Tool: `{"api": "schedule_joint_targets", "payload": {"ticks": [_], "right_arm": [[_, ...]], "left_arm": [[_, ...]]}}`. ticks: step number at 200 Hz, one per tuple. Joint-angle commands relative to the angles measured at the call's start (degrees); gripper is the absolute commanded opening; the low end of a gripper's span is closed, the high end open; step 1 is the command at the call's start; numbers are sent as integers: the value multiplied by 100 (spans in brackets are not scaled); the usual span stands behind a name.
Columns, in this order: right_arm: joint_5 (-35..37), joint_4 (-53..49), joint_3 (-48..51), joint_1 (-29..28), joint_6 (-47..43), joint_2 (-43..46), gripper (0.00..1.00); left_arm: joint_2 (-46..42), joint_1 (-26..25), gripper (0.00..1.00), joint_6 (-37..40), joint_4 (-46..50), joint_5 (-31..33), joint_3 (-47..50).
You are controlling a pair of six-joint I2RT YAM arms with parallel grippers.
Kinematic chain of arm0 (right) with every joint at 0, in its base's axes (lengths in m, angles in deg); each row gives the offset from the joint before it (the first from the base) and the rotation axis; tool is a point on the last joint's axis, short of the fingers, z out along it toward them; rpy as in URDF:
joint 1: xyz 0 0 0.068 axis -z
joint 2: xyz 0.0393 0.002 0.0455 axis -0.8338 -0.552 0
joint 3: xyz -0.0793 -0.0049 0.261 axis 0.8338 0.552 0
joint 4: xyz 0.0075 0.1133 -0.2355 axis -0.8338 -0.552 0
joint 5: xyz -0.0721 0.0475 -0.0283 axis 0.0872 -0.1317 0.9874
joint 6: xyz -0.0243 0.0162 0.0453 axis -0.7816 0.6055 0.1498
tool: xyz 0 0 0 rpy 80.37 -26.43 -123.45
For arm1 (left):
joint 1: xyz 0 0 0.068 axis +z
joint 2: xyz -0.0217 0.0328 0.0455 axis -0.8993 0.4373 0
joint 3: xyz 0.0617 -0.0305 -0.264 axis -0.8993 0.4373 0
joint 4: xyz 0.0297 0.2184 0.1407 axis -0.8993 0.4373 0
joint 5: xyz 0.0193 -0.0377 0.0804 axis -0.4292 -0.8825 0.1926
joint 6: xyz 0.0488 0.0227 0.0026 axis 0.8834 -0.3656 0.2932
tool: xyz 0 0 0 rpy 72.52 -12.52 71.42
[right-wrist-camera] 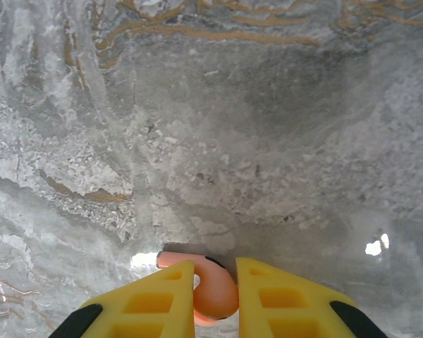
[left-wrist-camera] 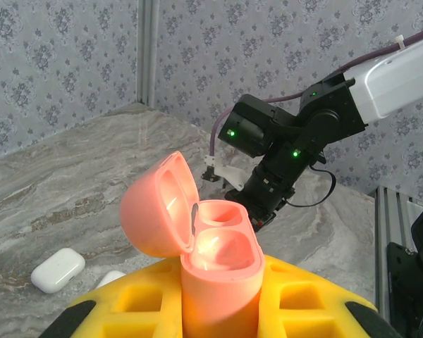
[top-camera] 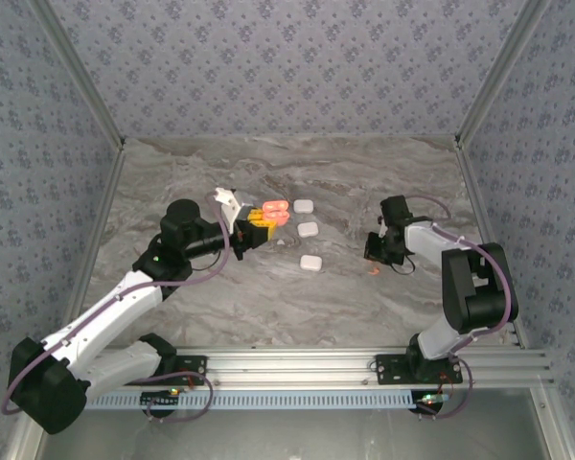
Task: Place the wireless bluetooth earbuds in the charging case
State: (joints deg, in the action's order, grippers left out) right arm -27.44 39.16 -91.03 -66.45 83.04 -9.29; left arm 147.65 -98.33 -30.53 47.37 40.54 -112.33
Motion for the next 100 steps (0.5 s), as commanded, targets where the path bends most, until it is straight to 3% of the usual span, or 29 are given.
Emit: {"api": "schedule_joint_targets", "payload": {"ticks": [1,52,100], "right_arm": [[100,-153,-90,-60,-118,219,19],[147,-442,-550,-466,-1247,1496,18],[320,-429,-1281,-1592,-2548,2563,19]], "left_arm": [[-104,-30,2,46,-31,-6,7],[128,-32,2,-216,-310,-177,276],[476,-163,2,-262,-519,-334,330]]}}
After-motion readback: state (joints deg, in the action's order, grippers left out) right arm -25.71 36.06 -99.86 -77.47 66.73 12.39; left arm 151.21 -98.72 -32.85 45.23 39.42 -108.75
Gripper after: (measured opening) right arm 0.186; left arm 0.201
